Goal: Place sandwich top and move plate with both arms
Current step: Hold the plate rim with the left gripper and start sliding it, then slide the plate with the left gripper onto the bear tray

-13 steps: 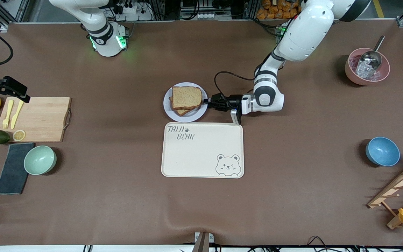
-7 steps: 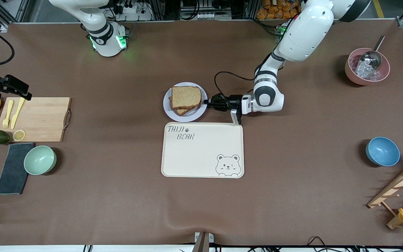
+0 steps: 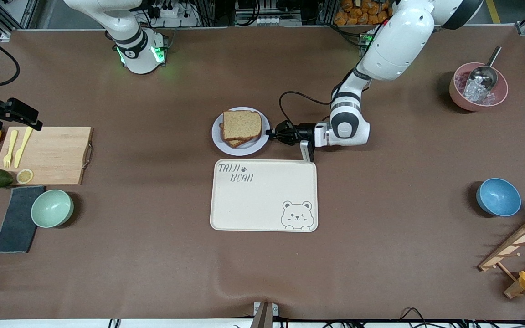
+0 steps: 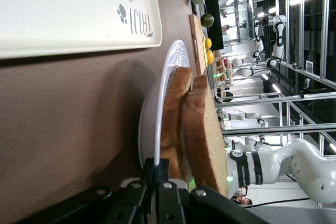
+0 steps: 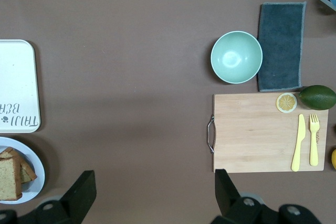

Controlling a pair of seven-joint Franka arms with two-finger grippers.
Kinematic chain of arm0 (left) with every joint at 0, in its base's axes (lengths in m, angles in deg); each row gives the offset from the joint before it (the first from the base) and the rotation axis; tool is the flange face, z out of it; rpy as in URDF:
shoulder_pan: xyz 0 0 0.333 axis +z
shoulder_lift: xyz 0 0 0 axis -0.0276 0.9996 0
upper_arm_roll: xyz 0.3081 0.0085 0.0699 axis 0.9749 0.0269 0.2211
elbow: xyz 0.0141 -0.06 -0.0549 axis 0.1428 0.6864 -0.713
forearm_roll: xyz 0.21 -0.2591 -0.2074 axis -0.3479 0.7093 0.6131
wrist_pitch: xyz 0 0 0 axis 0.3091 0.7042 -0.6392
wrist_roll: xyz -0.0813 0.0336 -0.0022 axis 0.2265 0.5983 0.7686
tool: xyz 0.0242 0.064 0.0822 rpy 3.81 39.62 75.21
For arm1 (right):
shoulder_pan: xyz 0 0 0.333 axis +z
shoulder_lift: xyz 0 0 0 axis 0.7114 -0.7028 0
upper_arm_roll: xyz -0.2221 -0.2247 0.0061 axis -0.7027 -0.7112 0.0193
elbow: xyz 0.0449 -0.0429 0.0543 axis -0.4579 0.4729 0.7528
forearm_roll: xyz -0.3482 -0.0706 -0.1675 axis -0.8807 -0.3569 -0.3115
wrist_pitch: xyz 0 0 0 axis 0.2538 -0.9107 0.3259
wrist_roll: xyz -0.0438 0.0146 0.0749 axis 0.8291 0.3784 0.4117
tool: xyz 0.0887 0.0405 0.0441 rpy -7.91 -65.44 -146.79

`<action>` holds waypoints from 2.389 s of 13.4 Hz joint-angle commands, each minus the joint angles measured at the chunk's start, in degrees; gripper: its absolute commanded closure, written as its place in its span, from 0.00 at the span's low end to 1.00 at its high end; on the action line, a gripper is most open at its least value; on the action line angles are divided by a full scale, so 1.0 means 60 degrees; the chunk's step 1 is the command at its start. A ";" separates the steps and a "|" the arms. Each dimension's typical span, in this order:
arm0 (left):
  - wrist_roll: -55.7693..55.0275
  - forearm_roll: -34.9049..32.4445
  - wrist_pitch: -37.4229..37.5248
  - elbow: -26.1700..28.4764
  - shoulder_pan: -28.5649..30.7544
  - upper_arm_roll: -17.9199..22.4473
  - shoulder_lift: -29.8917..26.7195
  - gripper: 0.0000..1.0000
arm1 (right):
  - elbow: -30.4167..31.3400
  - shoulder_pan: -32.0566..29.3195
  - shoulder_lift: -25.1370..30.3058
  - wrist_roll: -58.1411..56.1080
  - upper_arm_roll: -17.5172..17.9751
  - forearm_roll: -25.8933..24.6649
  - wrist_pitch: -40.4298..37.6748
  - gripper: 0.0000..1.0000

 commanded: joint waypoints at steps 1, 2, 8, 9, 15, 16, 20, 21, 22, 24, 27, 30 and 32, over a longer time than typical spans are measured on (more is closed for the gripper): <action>0.0699 0.0544 -0.0225 -0.0731 -0.0196 -0.0155 0.0931 1.00 | -0.0133 -0.0032 -0.0070 0.0156 0.0072 -0.0179 -0.0122 0.00; 0.0699 0.0807 -0.0225 -0.0717 -0.0166 -0.0315 0.0931 1.00 | -0.0133 -0.0017 -0.0085 0.0156 0.0072 -0.0165 -0.0137 0.00; 0.0670 0.1483 -0.0225 -0.0600 0.0068 -0.0902 0.0814 1.00 | -0.0176 -0.0031 -0.0187 0.0156 0.0072 -0.0165 -0.0050 0.00; 0.0626 0.1498 -0.0225 -0.0585 0.0213 -0.1063 0.0770 1.00 | -0.0176 -0.0090 -0.0260 0.0142 0.0072 -0.0165 -0.0049 0.00; 0.0407 0.1571 -0.0240 -0.0306 0.0815 -0.1854 0.0726 1.00 | -0.0162 -0.0134 -0.0290 0.0142 0.0072 -0.0121 -0.0064 0.00; 0.0377 0.1571 -0.0240 -0.0306 0.0830 -0.1971 0.0726 1.00 | -0.0162 -0.0120 -0.0290 0.0142 0.0072 -0.0106 -0.0064 0.00; 0.0071 0.1645 -0.0312 -0.0219 0.1371 -0.2541 0.0594 1.00 | -0.0147 -0.0134 -0.0378 0.0068 0.0057 -0.0120 -0.0108 0.00; -0.0076 0.1645 -0.0429 -0.0204 0.1546 -0.2674 0.0580 1.00 | -0.0133 -0.0134 -0.0392 0.0068 0.0057 -0.0034 -0.0093 0.00; -0.0121 0.1645 -0.0488 -0.0189 0.1664 -0.2792 0.0521 1.00 | -0.0133 -0.0105 -0.0407 0.0112 0.0057 -0.0018 -0.0050 0.00; -0.0223 0.1630 -0.0489 -0.0145 0.1767 -0.2807 0.0346 1.00 | -0.0133 -0.0061 -0.0421 0.0156 0.0057 -0.0018 -0.0049 0.00; -0.1143 0.1630 -0.0853 -0.0087 0.1797 -0.2793 -0.0457 1.00 | -0.0103 -0.0119 -0.0422 0.0142 0.0072 0.0026 -0.0137 0.00; -0.1805 0.1513 -0.0914 -0.0115 0.2205 -0.2763 -0.0826 1.00 | -0.0045 -0.0207 -0.0436 0.0084 0.0057 0.0026 -0.0108 0.00; -0.1835 0.1411 -0.0914 -0.0130 0.2542 -0.2749 -0.0841 1.00 | -0.0030 -0.0222 -0.0509 0.0068 0.0072 0.0040 -0.0122 0.00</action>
